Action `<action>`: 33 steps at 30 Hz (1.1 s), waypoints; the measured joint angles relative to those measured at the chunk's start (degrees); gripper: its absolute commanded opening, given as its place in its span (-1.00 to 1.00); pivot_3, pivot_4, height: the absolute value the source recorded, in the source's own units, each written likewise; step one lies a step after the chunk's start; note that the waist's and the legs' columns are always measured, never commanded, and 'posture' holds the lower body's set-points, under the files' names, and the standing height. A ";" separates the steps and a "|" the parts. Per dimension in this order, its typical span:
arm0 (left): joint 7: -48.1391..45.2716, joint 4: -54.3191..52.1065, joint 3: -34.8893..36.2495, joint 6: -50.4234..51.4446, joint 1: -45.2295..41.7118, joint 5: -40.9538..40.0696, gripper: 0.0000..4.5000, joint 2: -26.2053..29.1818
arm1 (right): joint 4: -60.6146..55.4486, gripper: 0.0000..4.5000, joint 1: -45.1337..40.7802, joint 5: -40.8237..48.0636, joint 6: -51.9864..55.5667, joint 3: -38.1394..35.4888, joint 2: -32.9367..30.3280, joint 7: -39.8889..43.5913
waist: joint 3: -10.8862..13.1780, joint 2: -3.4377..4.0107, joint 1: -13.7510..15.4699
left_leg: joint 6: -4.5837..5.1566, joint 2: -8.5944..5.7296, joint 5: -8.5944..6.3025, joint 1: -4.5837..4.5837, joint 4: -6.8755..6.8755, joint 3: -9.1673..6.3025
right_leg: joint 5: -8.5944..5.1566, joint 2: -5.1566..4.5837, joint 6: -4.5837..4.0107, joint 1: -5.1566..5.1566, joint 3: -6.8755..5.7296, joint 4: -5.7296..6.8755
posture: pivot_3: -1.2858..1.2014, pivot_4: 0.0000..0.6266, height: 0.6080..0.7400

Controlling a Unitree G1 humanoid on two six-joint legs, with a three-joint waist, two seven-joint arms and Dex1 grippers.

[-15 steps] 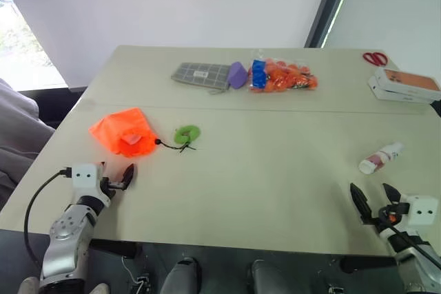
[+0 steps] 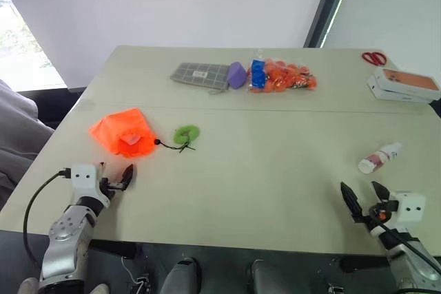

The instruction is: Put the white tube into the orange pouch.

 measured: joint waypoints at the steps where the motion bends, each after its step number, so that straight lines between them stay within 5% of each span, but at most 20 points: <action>1: 0.40 0.00 0.02 -0.29 0.08 0.16 1.00 -0.03 | -0.78 0.98 -0.33 0.43 0.58 0.61 -0.02 0.42 | 0.00 0.00 0.02 | 0.00 0.00 0.00 0.00 0.00 0.00 | 0.00 0.02 0.00 0.00 0.00 0.00 | 0.03 -0.52 0.76; 10: 2.68 -2.69 0.96 -2.06 3.30 0.38 1.00 -1.88 | -12.08 0.98 -4.24 4.24 9.74 9.68 -1.88 5.21 | 0.02 -0.07 0.06 | 0.01 -0.02 0.00 -0.01 0.00 0.00 | 0.03 0.05 -0.04 -0.01 -0.01 0.01 | 0.03 -0.52 0.76; 18: -1.00 -9.14 0.45 -3.76 7.73 -0.09 1.00 -1.03 | -16.33 0.98 -12.53 -0.67 16.05 25.72 -2.12 7.00 | 0.00 -0.40 0.23 | 0.00 0.04 0.00 -0.07 0.00 -0.04 | 0.03 -0.01 -0.05 -0.02 -0.04 -0.04 | 0.03 -0.52 0.76; 24: -2.89 -20.32 -4.69 -5.86 8.73 8.77 1.00 5.30 | -12.84 0.98 -16.60 -3.07 16.23 30.10 -0.43 7.99 | 0.00 -0.38 0.87 | 0.00 -0.03 -0.01 -0.11 0.00 0.01 | 0.04 -0.13 -0.06 -0.03 0.00 -0.12 | 0.03 -0.52 0.76; 33: 3.88 -21.99 -6.88 4.14 -3.97 27.52 1.00 12.60 | -10.51 0.98 -19.11 -3.83 14.72 32.13 0.50 11.47 | 0.02 -0.36 1.08 | 0.14 -0.06 0.08 -0.03 -0.06 -0.01 | 0.06 0.32 0.00 -0.05 -0.09 0.02 | 0.03 -0.52 0.76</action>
